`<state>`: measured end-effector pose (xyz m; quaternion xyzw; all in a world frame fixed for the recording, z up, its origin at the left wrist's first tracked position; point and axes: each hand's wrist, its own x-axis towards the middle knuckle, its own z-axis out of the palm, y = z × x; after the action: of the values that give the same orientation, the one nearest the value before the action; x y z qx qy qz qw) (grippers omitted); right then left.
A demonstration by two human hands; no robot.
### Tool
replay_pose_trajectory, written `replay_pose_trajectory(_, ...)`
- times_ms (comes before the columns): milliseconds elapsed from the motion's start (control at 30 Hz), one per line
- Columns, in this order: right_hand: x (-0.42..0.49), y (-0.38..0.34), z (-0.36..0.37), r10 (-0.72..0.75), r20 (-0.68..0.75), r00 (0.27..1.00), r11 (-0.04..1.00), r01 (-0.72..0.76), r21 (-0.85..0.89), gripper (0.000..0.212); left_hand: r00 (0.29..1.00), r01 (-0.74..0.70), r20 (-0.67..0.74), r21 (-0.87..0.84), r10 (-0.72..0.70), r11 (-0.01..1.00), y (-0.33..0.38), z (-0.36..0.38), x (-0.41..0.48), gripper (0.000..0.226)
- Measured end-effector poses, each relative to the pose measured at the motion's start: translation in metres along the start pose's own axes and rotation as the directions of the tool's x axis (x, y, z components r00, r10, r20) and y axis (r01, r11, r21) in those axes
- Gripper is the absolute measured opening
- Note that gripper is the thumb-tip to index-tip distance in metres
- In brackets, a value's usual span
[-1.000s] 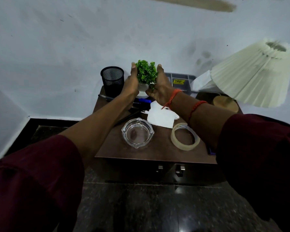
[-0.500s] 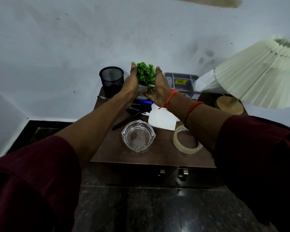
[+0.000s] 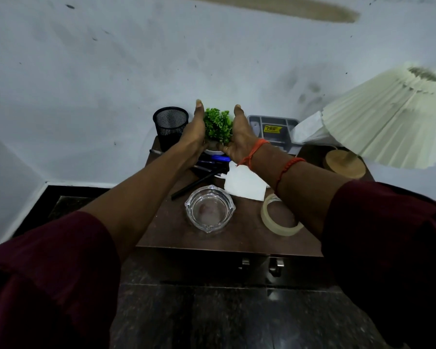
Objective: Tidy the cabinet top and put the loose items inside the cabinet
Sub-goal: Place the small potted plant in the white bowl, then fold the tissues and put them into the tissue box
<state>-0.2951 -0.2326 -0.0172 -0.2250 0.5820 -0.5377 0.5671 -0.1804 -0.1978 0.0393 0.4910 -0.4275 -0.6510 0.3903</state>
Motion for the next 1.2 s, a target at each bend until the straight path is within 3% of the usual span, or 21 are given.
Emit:
replay_pose_trajectory(167,-0.084,-0.031,0.008,0.030,0.006,1.000,0.999,-0.030,0.027,0.079,1.000,0.011,-0.019,-0.009,-0.011,1.000,0.001,-0.003,-0.019,0.072)
replay_pose_trajectory(500,-0.151,-0.042,-0.030,0.017,0.068,0.998,0.994,-0.024,0.106,0.075,0.997,0.066,-0.029,-0.040,-0.067,0.997,-0.004,0.000,-0.067,0.073)
replay_pose_trajectory(667,-0.164,-0.036,-0.047,0.025,0.015,1.000,0.995,-0.026,0.099,0.082,0.998,0.051,-0.029,-0.043,-0.052,0.998,0.000,-0.002,-0.090,0.073)
replay_pose_trajectory(833,-0.179,-0.032,-0.060,0.030,0.011,0.999,0.996,-0.031,0.084,0.081,0.998,0.055,-0.014,-0.019,-0.055,0.998,0.000,-0.004,-0.105,0.049)
replay_pose_trajectory(967,-0.185,-0.032,-0.068,0.040,0.000,0.999,0.993,-0.039,0.110,0.081,0.999,0.038,-0.017,0.009,-0.038,0.999,-0.004,-0.002,-0.106,0.048)
replay_pose_trajectory(1067,-0.180,-0.029,-0.074,0.019,-0.055,0.998,1.000,-0.018,0.024,0.076,0.999,0.040,-0.004,0.064,-0.039,0.997,-0.009,0.000,-0.103,0.049)
replay_pose_trajectory(1200,-0.179,-0.025,-0.080,-0.055,-0.139,0.989,0.966,0.017,-0.257,0.079,0.999,0.037,0.019,0.095,-0.039,0.995,-0.019,0.004,-0.097,0.050)
